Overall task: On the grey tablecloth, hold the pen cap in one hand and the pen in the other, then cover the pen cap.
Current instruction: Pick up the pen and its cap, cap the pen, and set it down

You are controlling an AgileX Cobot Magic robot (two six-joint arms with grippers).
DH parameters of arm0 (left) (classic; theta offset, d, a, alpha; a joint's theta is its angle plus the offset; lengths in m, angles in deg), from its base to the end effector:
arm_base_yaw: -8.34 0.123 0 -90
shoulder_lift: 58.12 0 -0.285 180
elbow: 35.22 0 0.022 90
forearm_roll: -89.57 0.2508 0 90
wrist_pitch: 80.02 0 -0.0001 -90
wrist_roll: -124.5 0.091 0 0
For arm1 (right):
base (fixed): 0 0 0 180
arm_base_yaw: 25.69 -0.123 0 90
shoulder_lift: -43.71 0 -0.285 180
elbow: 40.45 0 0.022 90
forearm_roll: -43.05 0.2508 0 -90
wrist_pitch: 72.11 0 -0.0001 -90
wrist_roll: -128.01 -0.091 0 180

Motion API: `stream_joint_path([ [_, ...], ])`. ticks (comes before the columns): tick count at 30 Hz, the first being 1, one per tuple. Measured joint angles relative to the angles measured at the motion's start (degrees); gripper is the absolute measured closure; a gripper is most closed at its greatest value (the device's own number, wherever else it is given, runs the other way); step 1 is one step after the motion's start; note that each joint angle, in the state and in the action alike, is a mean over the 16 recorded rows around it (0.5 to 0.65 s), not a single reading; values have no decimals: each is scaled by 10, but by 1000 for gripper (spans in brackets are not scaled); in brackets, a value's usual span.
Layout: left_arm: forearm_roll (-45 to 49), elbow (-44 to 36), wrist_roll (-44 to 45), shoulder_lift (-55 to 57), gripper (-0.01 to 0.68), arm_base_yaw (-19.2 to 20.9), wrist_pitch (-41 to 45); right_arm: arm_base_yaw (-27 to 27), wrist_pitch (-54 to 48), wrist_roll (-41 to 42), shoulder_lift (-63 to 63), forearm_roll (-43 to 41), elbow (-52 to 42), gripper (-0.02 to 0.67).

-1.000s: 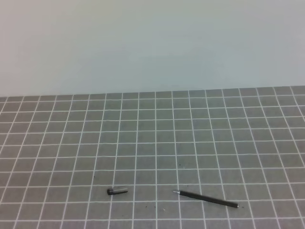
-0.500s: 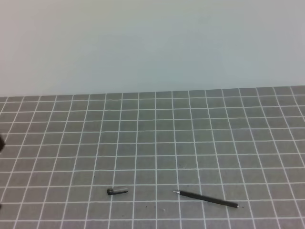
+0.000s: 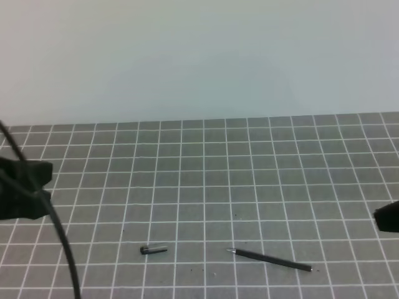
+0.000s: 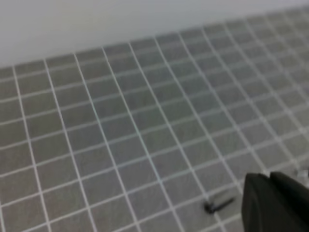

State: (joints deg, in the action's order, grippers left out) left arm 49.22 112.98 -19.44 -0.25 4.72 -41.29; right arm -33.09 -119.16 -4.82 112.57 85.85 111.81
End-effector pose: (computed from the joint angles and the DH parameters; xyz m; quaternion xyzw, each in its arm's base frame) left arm 0.1676 -0.0476 0.3448 0.1473 0.8453 -0.1849 0.4792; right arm 0.1972 0.0713 0.3261 -0.2696 0.8563 0.2128 0.3858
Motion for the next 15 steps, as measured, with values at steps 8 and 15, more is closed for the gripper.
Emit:
stream_joint_path([
  [8, 38, 87, 57, 149, 672, -4, 106, -65, -79, -32, 58, -66, 45, 652],
  [15, 105, 159, 88, 269, 601, -53, 176, -107, -95, -24, 93, -78, 49, 652],
])
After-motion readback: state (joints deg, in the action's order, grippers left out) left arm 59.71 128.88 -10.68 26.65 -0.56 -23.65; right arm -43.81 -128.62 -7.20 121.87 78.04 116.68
